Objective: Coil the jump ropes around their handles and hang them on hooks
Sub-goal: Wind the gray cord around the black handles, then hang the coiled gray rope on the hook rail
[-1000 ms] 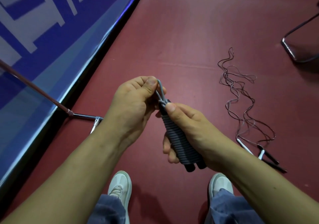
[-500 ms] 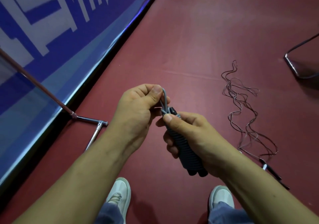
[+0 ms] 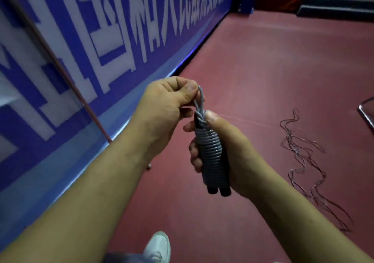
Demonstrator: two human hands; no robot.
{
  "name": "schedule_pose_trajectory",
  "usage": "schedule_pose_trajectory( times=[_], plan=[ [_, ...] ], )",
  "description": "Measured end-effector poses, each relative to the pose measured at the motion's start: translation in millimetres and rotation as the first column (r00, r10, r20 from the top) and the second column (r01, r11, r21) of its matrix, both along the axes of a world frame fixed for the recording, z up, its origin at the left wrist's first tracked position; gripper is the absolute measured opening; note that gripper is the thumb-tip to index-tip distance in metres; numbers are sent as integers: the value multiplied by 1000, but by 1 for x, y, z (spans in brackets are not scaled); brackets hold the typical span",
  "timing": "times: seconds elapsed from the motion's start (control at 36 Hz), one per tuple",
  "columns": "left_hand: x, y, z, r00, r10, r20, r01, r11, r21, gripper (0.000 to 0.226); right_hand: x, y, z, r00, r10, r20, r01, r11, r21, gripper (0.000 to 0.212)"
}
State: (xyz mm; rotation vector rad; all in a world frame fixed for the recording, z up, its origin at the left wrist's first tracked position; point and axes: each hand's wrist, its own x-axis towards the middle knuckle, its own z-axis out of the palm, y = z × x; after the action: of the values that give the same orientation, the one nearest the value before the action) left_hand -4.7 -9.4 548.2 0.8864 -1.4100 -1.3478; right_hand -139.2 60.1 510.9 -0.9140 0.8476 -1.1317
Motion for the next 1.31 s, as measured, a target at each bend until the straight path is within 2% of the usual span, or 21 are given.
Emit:
schedule_pose_trajectory(
  times=[0.11,0.28,0.42,0.5,0.56,0.75,0.89,0.97,1.08,1.17,1.31],
  plan=[
    [47,-9,59,991,96,90,-83,987,-139,22,43,-15,48,996,70,62,-68,997,-41,48],
    [131,-13,131,931,319,179,-264,924,-275,24,124,-41,105,984,32,-173,-75,964,-253,27],
    [201,-22,166,805,460,375,-331,872,-360,20,185,-63,131,974,100,-204,-151,955,-256,13],
    [242,-28,190,723,542,429,-368,827,-425,14,223,-85,148,966,145,-213,-200,942,-269,19],
    [258,-32,202,686,569,453,-377,811,-447,15,241,-101,154,947,152,-282,-236,926,-296,20],
    [315,-75,234,573,630,524,-464,776,-426,19,306,-159,185,911,213,-353,-329,891,-312,12],
    [331,-107,247,519,660,544,-493,751,-440,18,337,-196,196,929,234,-288,-305,924,-232,40],
    [340,-131,249,466,692,551,-533,717,-449,16,347,-217,197,936,233,-265,-292,933,-211,45],
    [343,-155,253,334,712,618,-589,669,-453,12,354,-237,194,939,199,-282,-272,929,-250,44],
    [344,-165,254,250,668,701,-596,676,-433,13,357,-245,187,936,171,-309,-257,930,-263,44],
    [347,-171,256,304,633,712,-666,676,-317,18,361,-253,179,932,163,-322,-253,931,-262,41]
  ],
)
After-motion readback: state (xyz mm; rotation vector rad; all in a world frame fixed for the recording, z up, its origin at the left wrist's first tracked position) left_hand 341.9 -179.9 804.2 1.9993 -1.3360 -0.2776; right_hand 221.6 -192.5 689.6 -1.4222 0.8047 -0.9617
